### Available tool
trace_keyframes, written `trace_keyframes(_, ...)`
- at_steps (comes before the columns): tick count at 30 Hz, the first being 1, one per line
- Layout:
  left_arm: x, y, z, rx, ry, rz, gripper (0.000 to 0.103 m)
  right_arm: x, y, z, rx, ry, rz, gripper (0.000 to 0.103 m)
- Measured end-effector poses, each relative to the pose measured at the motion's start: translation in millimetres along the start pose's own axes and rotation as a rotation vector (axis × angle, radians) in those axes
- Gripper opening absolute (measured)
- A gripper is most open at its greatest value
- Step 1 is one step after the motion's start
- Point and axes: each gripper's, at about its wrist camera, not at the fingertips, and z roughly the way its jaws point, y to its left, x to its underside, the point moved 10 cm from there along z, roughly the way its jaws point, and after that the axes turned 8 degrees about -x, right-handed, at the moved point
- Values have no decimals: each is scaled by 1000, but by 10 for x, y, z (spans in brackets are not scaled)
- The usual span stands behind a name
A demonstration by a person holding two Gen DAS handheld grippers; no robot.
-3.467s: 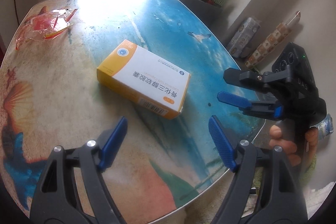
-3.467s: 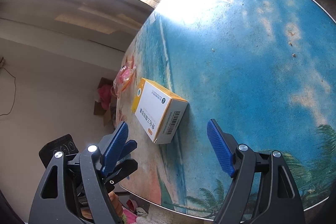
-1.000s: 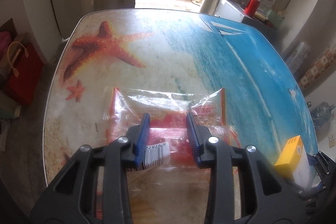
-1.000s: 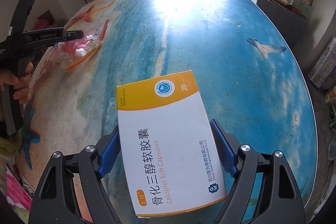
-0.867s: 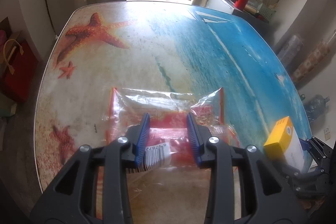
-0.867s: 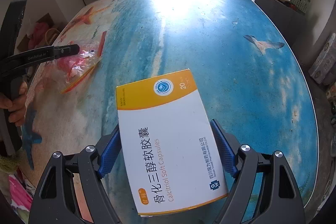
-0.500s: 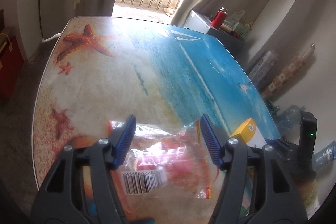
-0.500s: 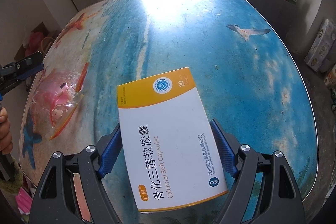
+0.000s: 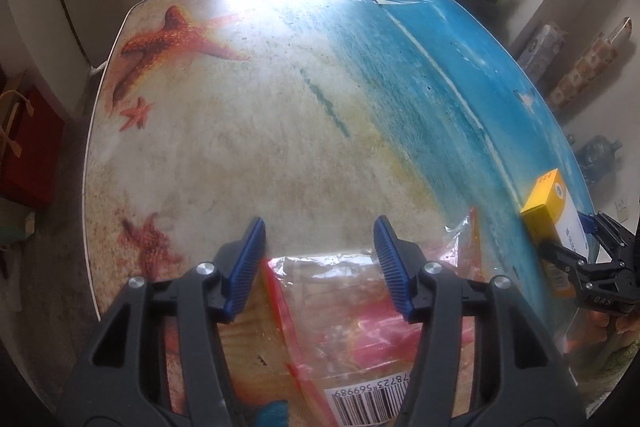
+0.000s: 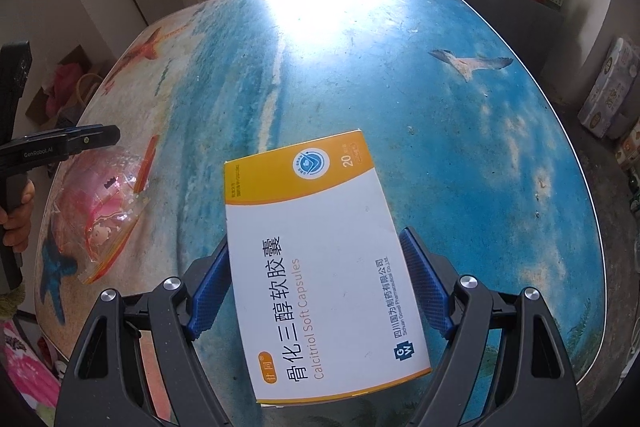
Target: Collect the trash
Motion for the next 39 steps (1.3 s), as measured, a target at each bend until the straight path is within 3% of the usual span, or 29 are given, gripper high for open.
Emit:
trace_keyframes(3, 190, 122, -103, 1, 8, -58, 53, -7, -7, -6, -9, -3, -1, 79)
trace_keyframes(11, 565, 424, -336, 88, -1, -353, 55, -32, -33, -28, -54, -14, 36, 79)
trace_keyframes(13, 647, 447, -379, 81, -13, -379, 55, -48, -78, -76, -96, -24, 86, 79)
trace_keyframes(19, 889, 405, -497, 34, -46, -384, 55, -174, -158, -544, -125, -166, 116, 79)
trace_keyframes(23, 1000, 347, -563, 28, -44, -385, 55, -117, 66, -848, -197, -209, 75, 79)
trace_keyframes(26, 1110, 320, -627, 25, -46, -379, 55, 141, 490, -836, -339, -125, 48, 68)
trace_keyframes(29, 1201, 273, -685, 16, -48, -366, 55, 550, 941, -574, -439, 35, 29, 45)
trace_keyframes(33, 1282, 112, -723, 28, -44, -335, 55, 746, 1223, -230, -443, 141, 8, 29)
trace_keyframes(35, 1349, 56, -748, 11, -43, -314, 54, 711, 1219, -102, -388, 144, -17, 28)
trace_keyframes(39, 1491, -41, -811, 51, -34, -316, 54, 500, 1100, -64, -374, 117, 17, 23)
